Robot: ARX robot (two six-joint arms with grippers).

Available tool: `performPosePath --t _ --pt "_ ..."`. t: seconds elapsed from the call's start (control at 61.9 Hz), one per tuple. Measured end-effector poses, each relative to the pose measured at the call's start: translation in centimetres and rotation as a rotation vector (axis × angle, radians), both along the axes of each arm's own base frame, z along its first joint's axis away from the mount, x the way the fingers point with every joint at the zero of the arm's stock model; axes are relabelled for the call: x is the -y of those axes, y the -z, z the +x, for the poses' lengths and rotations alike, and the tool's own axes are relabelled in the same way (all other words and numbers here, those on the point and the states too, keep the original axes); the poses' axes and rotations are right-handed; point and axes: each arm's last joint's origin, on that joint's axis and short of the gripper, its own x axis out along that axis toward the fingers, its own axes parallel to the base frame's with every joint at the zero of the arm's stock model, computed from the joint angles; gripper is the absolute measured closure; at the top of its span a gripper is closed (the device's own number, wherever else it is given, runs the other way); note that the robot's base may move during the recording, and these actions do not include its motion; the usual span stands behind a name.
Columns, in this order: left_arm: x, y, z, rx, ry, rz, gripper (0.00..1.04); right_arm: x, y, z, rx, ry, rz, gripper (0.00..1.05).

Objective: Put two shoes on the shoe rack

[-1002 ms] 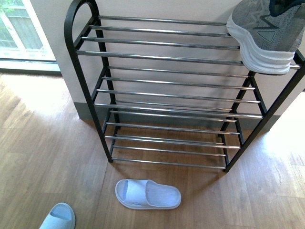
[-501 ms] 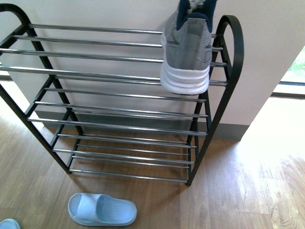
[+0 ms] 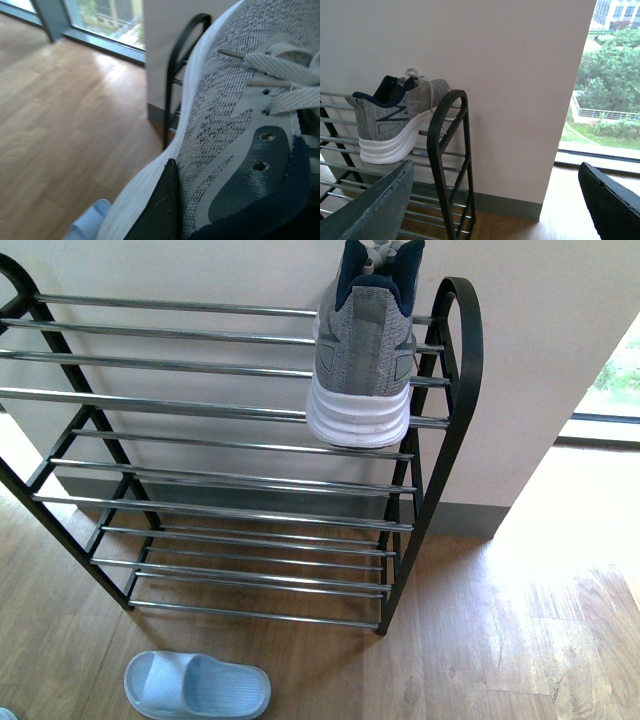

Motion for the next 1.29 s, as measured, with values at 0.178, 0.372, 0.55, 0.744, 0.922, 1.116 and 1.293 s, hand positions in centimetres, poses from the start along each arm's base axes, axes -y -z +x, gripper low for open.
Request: performPosePath --t 0.178,0.372,0.55,0.744,0.922,1.116,1.293 --pt "1.2 -0.8 4.0 -0.064 0.137 -0.184 1.03 0.0 0.0 0.0 0.000 -0.001 0.000 0.09" --pt "2.6 -1.2 10.3 -0.140 0.181 -0.261 1.03 0.0 0.0 0.0 0.000 -0.001 0.000 0.09" --pt "3.9 -1.1 15.6 -0.199 0.167 -0.300 1.03 0.0 0.0 0.0 0.000 0.000 0.000 0.09" --pt "7.2 -0.4 20.3 -0.252 0.233 -0.412 1.03 0.0 0.0 0.0 0.000 0.000 0.000 0.09" --pt "9.2 0.8 22.7 -0.299 0.260 -0.446 1.03 0.0 0.0 0.0 0.000 0.000 0.000 0.09" --pt "10.4 1.8 25.2 -0.328 0.271 -0.461 1.03 0.0 0.0 0.0 0.000 0.000 0.000 0.09" --pt "11.4 2.0 26.3 -0.336 0.303 -0.452 1.03 0.0 0.0 0.0 0.000 0.000 0.000 0.09"
